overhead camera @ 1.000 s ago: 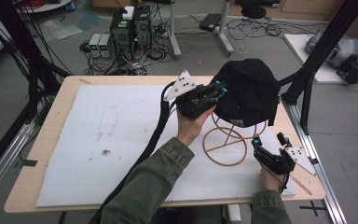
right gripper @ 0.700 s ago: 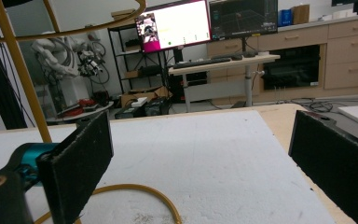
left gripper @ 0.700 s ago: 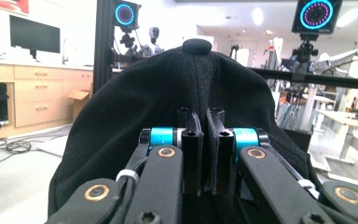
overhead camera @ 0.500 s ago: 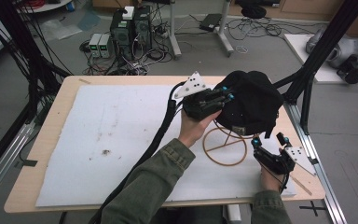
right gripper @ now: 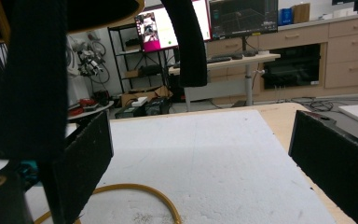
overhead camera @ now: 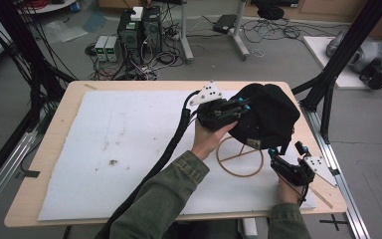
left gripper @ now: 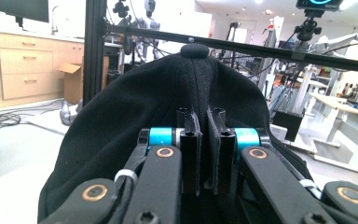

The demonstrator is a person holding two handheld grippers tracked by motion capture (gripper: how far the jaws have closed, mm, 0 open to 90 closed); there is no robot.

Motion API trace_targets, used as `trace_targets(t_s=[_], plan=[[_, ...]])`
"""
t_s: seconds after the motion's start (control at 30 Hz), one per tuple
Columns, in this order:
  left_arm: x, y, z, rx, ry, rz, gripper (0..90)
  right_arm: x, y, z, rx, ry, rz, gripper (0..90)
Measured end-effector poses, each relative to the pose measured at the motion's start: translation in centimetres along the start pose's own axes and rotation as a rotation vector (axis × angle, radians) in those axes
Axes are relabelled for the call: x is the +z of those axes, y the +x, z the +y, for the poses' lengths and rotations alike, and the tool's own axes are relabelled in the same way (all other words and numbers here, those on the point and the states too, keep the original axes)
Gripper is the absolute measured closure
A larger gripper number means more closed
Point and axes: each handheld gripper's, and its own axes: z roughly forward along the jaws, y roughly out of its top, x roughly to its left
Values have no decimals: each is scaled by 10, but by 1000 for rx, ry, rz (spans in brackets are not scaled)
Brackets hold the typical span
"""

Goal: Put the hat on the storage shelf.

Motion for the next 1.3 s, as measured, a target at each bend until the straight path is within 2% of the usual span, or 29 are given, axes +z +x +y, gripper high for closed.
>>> trace_targets(t_s=[0.07, 0.17, 0.23, 0.4, 0.43, 0.5, 0.53, 0.57, 0.7, 0.93, 1.13, 1.3], plan=[[0, 0, -1, 0, -2, 11, 793, 0, 0, 0, -4, 1, -1, 53], [1, 0, -1, -8, -6, 7, 777, 0, -1, 0, -6, 0, -1, 53], [1, -1, -2, 1, -7, 7, 760, 0, 0, 0, -3, -1, -2, 53], [0, -1, -3, 4, -14, 5, 608, -1, -1, 0, -6, 1, -2, 53], [-1, -1, -3, 2, -17, 14, 522, -1, -1, 0, -5, 0, -3, 53], [-2, -1, -2, 6, -29, 20, 492, -1, -1, 0, -4, 0, -3, 53], [-4, -1, -1, 12, -37, 27, 470, -1, -1, 0, -6, 1, -4, 53], [-5, -1, -1, 21, -48, 45, 374, -1, -1, 0, -8, 4, -5, 53], [-14, -2, 2, 67, -78, 112, 308, -2, -1, 0, -10, 5, -11, 53], [-31, 5, 4, 71, -107, 175, 273, -2, 0, 0, -12, 6, -11, 53], [-48, 11, 1, 82, -98, 232, 266, -1, 1, 0, -28, 8, -11, 53], [-68, 19, -3, 89, -100, 295, 250, -1, 2, 0, -30, 9, -11, 53]])
